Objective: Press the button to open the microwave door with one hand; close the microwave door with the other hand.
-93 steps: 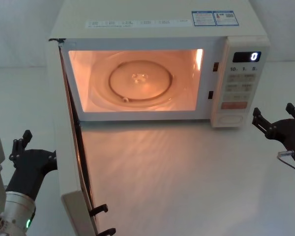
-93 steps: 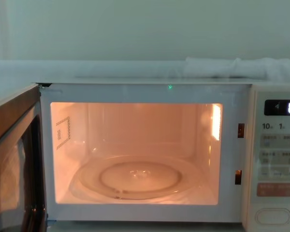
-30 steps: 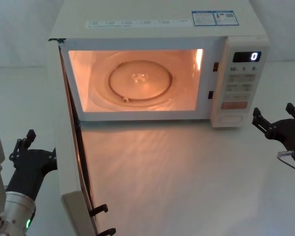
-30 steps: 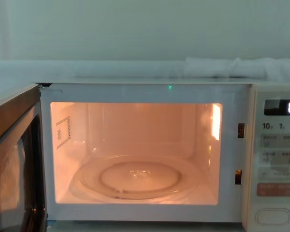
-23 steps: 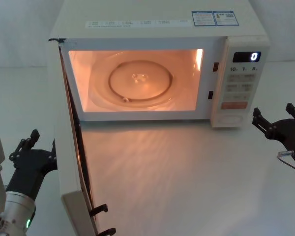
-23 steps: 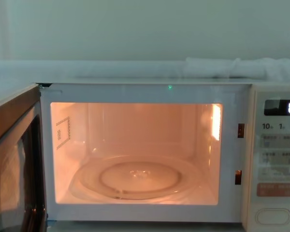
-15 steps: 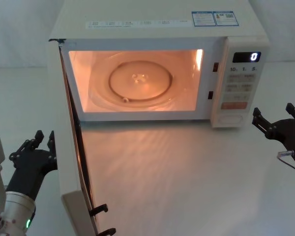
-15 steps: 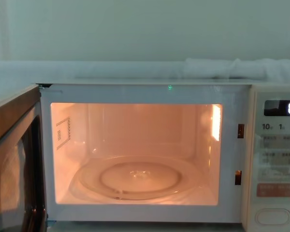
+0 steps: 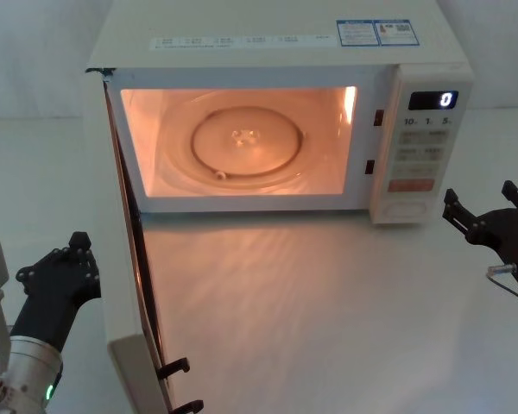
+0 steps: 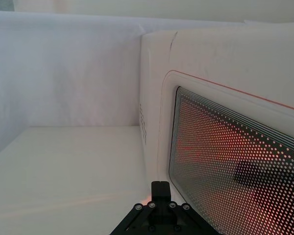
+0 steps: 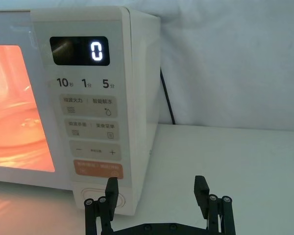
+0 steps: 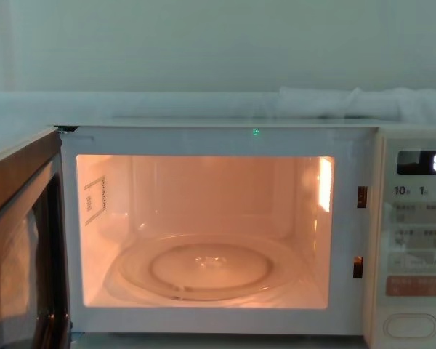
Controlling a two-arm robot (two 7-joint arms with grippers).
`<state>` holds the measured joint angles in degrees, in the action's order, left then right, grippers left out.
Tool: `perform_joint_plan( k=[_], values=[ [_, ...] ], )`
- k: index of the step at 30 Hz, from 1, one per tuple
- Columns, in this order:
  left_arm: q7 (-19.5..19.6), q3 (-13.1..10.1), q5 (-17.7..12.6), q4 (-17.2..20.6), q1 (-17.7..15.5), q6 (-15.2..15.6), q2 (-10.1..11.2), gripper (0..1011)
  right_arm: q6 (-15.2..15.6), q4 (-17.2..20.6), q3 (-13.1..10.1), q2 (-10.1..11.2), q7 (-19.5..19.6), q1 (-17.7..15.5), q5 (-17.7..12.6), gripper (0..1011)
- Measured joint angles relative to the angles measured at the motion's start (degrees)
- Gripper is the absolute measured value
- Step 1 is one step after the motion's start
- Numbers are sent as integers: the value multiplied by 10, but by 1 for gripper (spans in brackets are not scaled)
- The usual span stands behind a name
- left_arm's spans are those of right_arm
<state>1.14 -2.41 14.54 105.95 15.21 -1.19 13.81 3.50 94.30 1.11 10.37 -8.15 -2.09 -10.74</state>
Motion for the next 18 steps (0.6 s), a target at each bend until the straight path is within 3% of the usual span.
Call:
perform_joint_plan(
  k=[18],
  values=[
    [0, 0, 0, 0, 0, 0, 0, 0, 0, 0, 0, 0, 0, 0, 0, 1002]
  ],
)
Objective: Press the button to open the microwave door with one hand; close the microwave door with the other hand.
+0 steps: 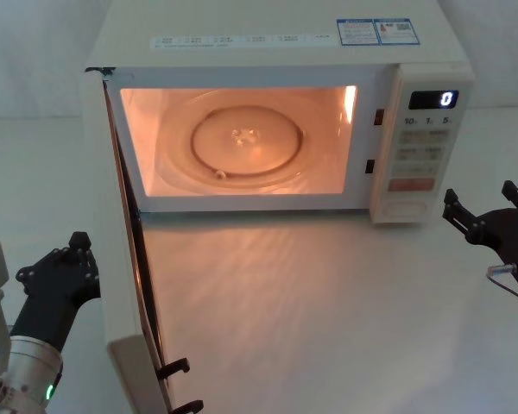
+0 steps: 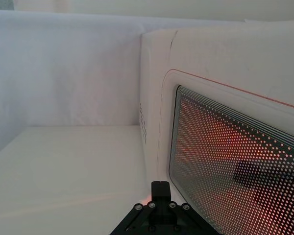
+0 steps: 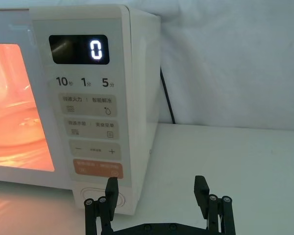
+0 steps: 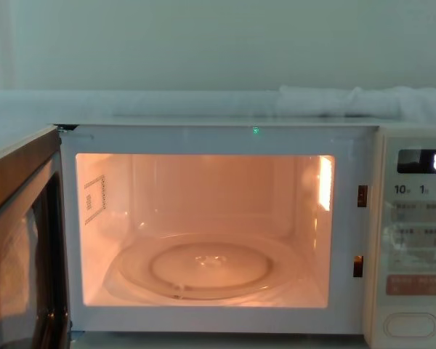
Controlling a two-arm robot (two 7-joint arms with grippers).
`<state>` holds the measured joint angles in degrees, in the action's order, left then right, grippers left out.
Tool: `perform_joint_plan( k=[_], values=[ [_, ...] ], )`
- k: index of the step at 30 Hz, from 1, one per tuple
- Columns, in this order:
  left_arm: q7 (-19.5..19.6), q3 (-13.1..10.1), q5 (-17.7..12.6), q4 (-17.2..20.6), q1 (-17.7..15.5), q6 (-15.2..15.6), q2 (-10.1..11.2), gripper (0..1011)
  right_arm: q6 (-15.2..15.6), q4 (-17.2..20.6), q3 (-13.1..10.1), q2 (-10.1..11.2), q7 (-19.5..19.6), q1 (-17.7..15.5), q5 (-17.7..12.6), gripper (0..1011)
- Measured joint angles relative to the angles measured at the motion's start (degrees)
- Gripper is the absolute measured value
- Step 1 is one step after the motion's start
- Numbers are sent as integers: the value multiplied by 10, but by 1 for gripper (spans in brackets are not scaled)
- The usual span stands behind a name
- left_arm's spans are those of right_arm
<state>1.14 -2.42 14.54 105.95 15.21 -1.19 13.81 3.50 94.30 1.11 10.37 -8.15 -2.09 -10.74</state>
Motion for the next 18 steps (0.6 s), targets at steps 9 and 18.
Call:
perform_joint_plan(
  k=[9, 18],
  values=[
    [0, 0, 0, 0, 0, 0, 0, 0, 0, 0, 0, 0, 0, 0, 0, 1002],
    [0, 0, 0, 0, 0, 0, 0, 0, 0, 0, 0, 0, 0, 0, 0, 1003]
  ],
)
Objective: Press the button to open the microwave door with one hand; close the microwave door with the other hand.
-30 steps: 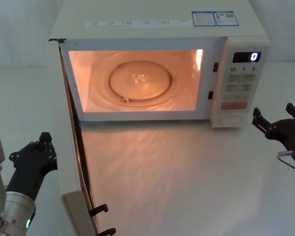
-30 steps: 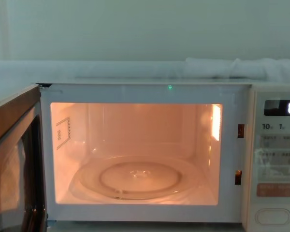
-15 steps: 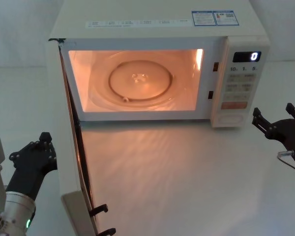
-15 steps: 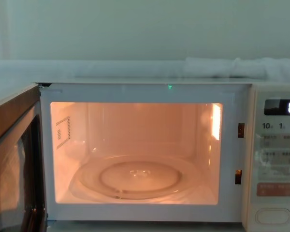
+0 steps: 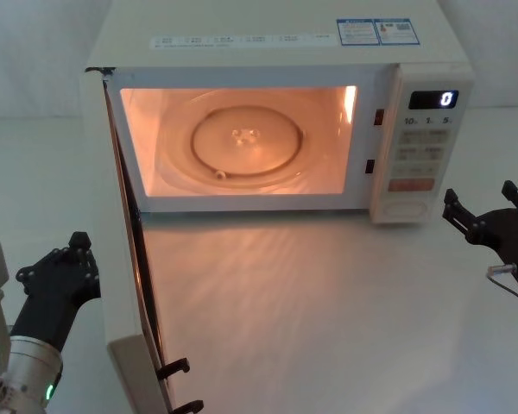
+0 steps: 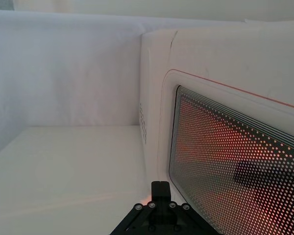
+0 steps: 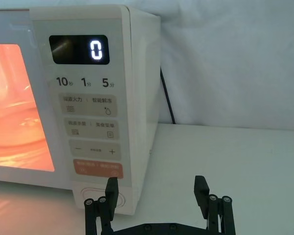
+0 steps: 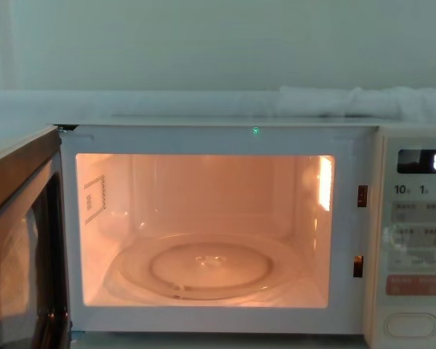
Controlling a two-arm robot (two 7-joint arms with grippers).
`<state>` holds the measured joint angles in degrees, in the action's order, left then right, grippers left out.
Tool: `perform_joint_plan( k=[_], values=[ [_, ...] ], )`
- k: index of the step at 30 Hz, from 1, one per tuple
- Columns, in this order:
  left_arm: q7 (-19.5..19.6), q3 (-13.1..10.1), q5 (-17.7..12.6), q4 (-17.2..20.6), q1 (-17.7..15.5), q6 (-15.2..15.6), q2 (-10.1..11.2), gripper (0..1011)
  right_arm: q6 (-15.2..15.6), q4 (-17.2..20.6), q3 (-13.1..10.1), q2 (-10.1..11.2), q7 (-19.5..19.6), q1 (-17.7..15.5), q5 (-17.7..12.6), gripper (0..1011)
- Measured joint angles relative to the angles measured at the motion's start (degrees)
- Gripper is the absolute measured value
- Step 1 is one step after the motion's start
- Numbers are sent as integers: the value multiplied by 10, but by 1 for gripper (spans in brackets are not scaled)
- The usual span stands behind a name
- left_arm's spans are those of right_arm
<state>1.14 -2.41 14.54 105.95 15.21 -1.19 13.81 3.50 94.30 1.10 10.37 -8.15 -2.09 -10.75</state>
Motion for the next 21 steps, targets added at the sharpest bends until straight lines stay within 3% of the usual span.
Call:
perform_joint_plan(
  k=[9, 14, 21],
  values=[
    [25, 9, 3, 0, -1, -4, 2, 0, 0, 0, 0, 0, 0, 0, 0, 1002],
    [52, 19, 5, 4, 2, -8, 13, 0, 0, 0, 0, 0, 0, 0, 0, 1002],
    [101, 50, 17, 16, 14, -5, 44, 0, 0, 0, 0, 0, 0, 0, 0, 1002]
  ],
)
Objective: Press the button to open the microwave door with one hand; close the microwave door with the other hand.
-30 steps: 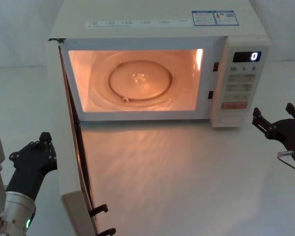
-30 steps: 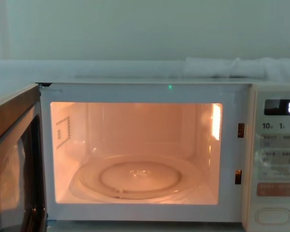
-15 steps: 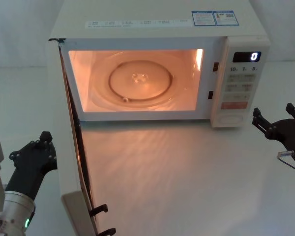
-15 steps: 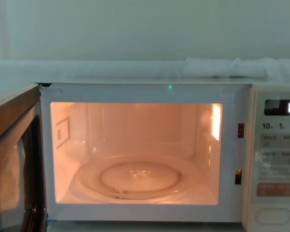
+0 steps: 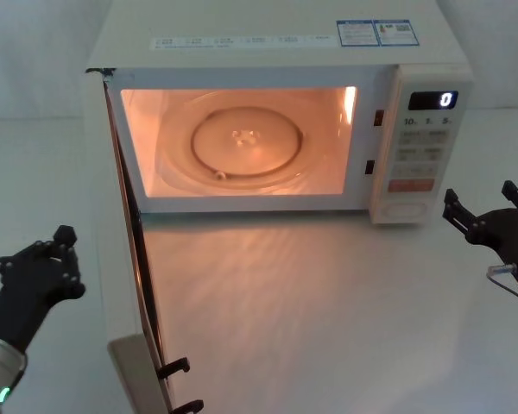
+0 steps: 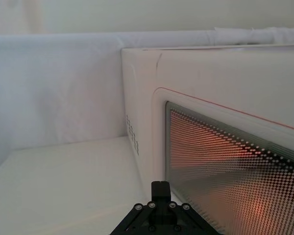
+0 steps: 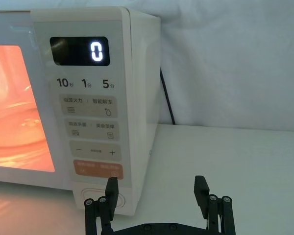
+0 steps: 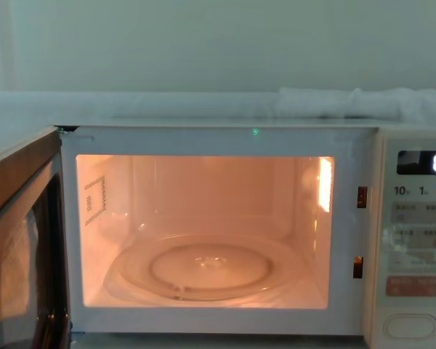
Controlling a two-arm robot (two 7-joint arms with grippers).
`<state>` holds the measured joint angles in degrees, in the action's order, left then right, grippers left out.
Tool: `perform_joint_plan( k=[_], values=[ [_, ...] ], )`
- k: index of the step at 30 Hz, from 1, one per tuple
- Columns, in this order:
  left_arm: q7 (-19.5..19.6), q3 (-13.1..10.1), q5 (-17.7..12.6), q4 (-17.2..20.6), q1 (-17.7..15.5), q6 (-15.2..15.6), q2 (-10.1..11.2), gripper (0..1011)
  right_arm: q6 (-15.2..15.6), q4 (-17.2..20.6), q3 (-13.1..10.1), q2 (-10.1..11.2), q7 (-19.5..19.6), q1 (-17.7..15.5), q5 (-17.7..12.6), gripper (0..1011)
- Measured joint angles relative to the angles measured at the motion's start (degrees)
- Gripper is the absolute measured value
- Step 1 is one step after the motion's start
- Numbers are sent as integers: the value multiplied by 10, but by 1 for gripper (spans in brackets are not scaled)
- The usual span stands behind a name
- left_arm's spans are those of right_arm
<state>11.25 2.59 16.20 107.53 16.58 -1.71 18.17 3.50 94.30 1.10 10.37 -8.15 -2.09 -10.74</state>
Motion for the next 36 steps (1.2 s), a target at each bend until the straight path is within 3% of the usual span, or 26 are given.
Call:
perform_joint_plan(
  k=[8, 18, 26, 36],
  values=[
    [56, 37, 38, 8, 7, 18, 49, 0, 0, 0, 0, 0, 0, 0, 0, 1002],
    [113, 55, 84, 21, 9, 26, 106, 0, 0, 0, 0, 0, 0, 0, 0, 1002],
    [153, 59, 121, 33, 5, 38, 143, 0, 0, 0, 0, 0, 0, 0, 0, 1002],
    [205, 46, 173, 33, -27, 52, 183, 0, 0, 0, 0, 0, 0, 0, 0, 1003]
  ],
)
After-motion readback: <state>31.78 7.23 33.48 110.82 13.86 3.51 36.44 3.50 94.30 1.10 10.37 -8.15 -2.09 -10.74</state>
